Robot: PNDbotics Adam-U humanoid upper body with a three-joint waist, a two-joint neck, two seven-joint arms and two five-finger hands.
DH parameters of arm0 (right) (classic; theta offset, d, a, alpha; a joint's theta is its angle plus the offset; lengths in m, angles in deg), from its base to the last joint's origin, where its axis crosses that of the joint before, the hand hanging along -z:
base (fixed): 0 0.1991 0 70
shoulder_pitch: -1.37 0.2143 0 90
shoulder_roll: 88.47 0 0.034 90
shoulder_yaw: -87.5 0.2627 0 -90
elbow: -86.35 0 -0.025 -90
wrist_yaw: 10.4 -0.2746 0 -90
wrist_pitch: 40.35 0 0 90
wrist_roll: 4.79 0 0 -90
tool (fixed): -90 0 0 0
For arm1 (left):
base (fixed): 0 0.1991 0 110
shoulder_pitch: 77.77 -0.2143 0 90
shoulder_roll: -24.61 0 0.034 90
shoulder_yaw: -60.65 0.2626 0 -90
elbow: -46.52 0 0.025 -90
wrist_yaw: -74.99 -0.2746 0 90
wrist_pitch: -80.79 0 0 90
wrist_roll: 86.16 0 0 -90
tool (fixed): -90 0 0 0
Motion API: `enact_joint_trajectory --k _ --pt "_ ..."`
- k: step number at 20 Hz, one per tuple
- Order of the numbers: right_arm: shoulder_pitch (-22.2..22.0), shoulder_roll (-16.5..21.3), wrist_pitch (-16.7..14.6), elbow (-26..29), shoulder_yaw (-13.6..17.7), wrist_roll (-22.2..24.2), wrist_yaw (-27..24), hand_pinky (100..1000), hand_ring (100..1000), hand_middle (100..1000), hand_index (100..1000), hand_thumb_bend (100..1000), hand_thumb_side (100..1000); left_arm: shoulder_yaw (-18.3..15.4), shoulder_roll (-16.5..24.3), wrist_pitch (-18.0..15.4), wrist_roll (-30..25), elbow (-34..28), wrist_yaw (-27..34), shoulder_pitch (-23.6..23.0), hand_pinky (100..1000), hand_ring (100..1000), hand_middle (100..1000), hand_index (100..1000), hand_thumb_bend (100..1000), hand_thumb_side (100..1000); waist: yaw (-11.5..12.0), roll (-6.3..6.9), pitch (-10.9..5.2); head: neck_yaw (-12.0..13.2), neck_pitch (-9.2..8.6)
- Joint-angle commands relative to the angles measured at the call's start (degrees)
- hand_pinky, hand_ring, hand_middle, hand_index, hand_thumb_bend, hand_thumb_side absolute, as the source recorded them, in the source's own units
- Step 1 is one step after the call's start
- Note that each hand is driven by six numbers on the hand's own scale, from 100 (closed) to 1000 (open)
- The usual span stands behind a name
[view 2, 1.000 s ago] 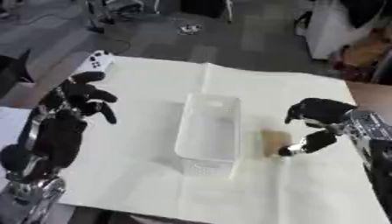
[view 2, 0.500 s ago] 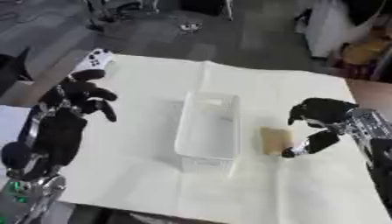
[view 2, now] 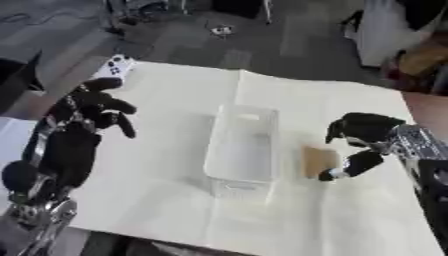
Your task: Pick up objects on the table and place them in the box.
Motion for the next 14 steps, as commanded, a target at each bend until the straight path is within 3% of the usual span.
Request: enact_joint_trajectory --k 1,14 --pt "0.6 0.51 0.5 0.6 0.48 -0.31 0.24 996 880 834 835 754 984 0.09 0.94 0.09 -0.3 -1.07 0.6 1.16 417 660 789 738 653 806 0.31 0.02 -0.39 0.32 -0.92" --pt "0.58 0.93 1.85 -0.09 0.95 -1.12 1.88 997 880 834 844 731 937 -0.09 0.81 0.32 -0.35 -1.07 0.72 2.12 418 661 790 738 652 808 0.93 -0.47 0.68 0.23 -1.03"
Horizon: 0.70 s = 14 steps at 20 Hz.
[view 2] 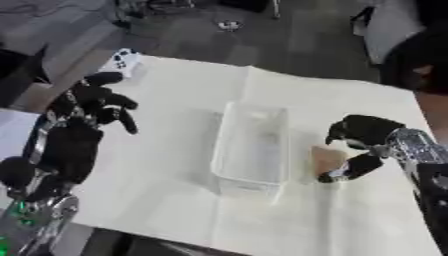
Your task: Pick up objects on the table and place them in the box.
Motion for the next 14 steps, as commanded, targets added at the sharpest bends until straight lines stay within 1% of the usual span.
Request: enact_joint_trajectory --k 1,6,14 --pt "0.58 0.95 0.22 0.37 0.56 0.15 0.52 998 882 835 844 732 934 -0.09 0.82 0.01 -0.03 -1.07 0.18 0.62 418 662 791 738 651 809 -0.08 0.21 -0.6 0.24 -0.55" --pt "0.46 1.01 0.23 0.13 0.65 0.93 0.84 999 882 836 845 736 930 -0.09 0.8 -0.03 -0.02 -1.07 0.08 0.7 418 662 791 738 649 809 -0.05 0.21 -0.38 0.34 -0.52" --pt "0.52 1.27 1.13 -0.37 1.27 1.4 1.06 999 879 832 845 741 930 -0.02 0.66 -0.05 -0.07 -1.07 -0.17 1.23 419 663 792 738 647 812 0.35 0.08 0.54 0.44 -1.04"
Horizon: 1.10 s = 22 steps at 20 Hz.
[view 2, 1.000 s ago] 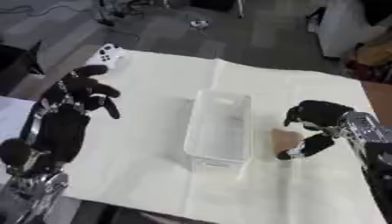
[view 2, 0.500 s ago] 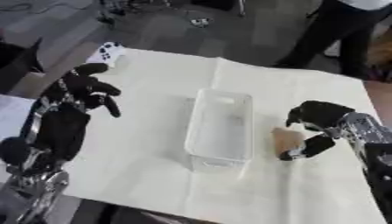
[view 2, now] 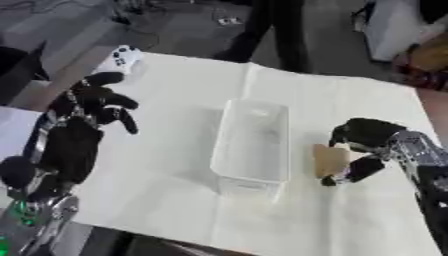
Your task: Pick up objects on the table and place them in the box.
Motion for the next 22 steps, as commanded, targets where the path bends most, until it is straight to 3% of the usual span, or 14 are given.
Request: enact_joint_trajectory --k 1,8,22 --pt "0.97 1.22 0.41 0.26 0.64 0.15 0.29 999 879 832 845 740 929 0.0 0.66 -0.07 -0.05 -1.07 -0.15 0.83 419 663 792 738 647 812 0.2 0.07 -0.48 0.42 -1.04" --pt "1.11 1.39 0.85 -0.04 0.98 0.3 0.23 997 877 828 848 739 912 0.08 0.62 -0.05 -0.09 -1.07 -0.4 1.21 418 664 793 738 644 814 0.5 -0.15 0.27 0.54 -1.55" --pt "1.56 1.76 2.88 0.29 1.47 -2.93 0.58 953 840 789 821 625 809 0.32 0.58 0.04 -0.19 -1.07 -1.0 2.07 417 666 795 738 644 815 1.16 -0.83 1.85 0.52 -3.06"
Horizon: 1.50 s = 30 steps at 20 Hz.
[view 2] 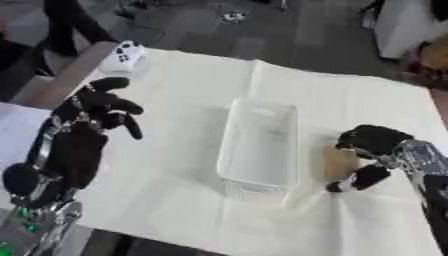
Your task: Pick up objects on the table and place them in the box.
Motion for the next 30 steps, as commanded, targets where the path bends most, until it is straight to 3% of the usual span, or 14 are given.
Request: enact_joint_trajectory --k 1,2,3,5,7,9,10,11,14,16,22,30 --pt "0.98 1.43 0.32 0.82 0.39 -1.98 0.2 796 732 646 766 581 766 0.01 0.6 -0.04 -0.1 -1.07 -0.39 0.72 418 666 795 738 643 815 0.3 0.14 -0.46 0.33 -1.07" --pt "0.96 1.46 0.2 0.92 0.39 -3.16 0.04 682 681 608 733 571 761 0.02 0.61 -0.04 -0.1 -1.07 -0.4 0.74 418 666 795 738 643 816 0.32 0.11 -0.43 0.38 -1.08" --pt "0.97 1.49 0.06 1.01 0.37 -4.42 -0.04 483 583 556 666 543 759 0.03 0.62 -0.04 -0.11 -1.07 -0.4 0.75 418 666 795 738 643 816 0.32 0.09 -0.42 0.41 -1.07" --pt "0.95 1.56 -0.31 1.4 0.31 -7.95 -0.16 263 461 473 517 483 777 0.03 0.65 -0.05 -0.12 -1.07 -0.4 0.75 418 666 795 738 642 816 0.29 0.08 -0.43 0.5 -1.07" --pt "0.96 1.63 -0.3 1.79 0.41 -12.47 -0.39 112 359 402 425 396 794 0.01 0.68 -0.06 -0.13 -1.07 -0.37 0.73 419 666 795 738 642 816 0.24 0.09 -0.5 0.53 -1.04" --pt "0.97 1.66 -0.02 1.61 0.52 -16.7 -1.08 100 296 314 351 372 854 -0.01 0.72 -0.1 -0.12 -1.07 -0.33 0.69 419 666 795 738 641 817 0.18 0.1 -0.57 0.59 -1.01" --pt "1.03 1.68 0.02 1.44 0.58 -18.53 -1.67 100 306 330 364 386 831 -0.03 0.74 -0.1 -0.11 -1.07 -0.32 0.65 419 666 795 738 641 816 0.13 0.11 -0.61 0.65 -1.02" --pt "1.07 1.72 -0.01 1.18 0.5 -19.84 -2.06 100 231 247 302 339 969 -0.04 0.76 -0.11 -0.11 -1.07 -0.31 0.62 419 666 795 738 640 817 0.1 0.11 -0.63 0.68 -1.0" --pt "1.37 2.07 -1.19 0.65 -0.09 -21.35 -2.35 100 147 170 243 211 1000 -0.09 0.87 -0.08 -0.07 -1.07 -0.36 0.39 419 667 795 738 639 818 -0.16 0.08 -0.8 0.87 -0.79" --pt "1.59 2.28 -2.38 0.41 -0.21 -20.87 -2.61 100 116 141 217 141 1000 -0.13 0.94 -0.08 -0.01 -1.07 -0.41 0.24 420 667 795 738 639 818 -0.34 0.08 -0.91 1.03 -0.67" --pt "2.26 3.03 -6.92 0.55 -0.7 -15.71 -5.6 100 100 100 172 130 1000 -0.26 1.16 -0.12 0.16 -1.07 -0.55 -0.22 421 667 795 738 638 817 -0.94 0.07 -1.33 1.48 -0.37" --pt "3.14 4.13 -7.3 3.18 -0.9 -12.91 -11.95 100 100 100 154 100 1000 -0.33 1.46 -0.19 0.27 -1.07 -0.48 -0.58 423 667 795 737 639 813 -1.45 0.08 -2.01 1.97 -0.23"
